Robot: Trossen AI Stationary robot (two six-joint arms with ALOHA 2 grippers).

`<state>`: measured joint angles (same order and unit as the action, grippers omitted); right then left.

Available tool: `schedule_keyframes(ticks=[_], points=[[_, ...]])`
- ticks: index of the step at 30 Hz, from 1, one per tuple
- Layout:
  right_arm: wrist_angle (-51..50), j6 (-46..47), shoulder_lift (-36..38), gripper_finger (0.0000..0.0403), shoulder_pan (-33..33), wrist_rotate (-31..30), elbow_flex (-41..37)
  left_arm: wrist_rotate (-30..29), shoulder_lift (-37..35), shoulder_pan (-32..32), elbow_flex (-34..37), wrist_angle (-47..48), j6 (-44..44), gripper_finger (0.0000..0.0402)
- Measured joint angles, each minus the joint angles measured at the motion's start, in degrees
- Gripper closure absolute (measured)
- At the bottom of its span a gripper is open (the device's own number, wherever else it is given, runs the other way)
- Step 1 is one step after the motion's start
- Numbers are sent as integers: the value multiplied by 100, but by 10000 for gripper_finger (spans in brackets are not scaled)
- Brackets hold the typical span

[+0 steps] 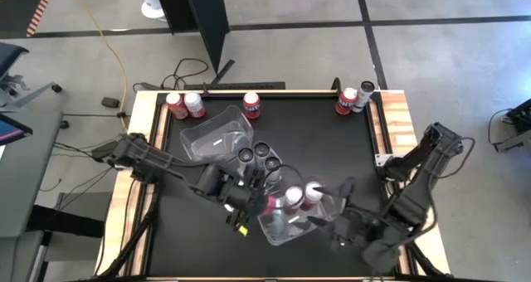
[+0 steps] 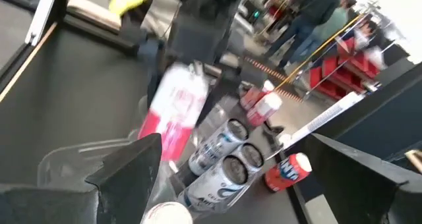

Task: Sort soda cans
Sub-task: Put the bottom pink soda can in the bottom right transparent bin

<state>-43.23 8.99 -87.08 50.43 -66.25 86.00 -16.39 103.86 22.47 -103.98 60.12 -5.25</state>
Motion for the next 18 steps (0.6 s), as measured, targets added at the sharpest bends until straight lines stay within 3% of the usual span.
schedule_keyframes(ticks=[10, 18], points=[[-3, -53, 172, 7, 505, -1124, 0, 654, 452, -462, 9, -534, -714, 103], [38, -243, 186, 7, 712, -1608, 0, 852, 857, -643, 24, -549, -867, 103]])
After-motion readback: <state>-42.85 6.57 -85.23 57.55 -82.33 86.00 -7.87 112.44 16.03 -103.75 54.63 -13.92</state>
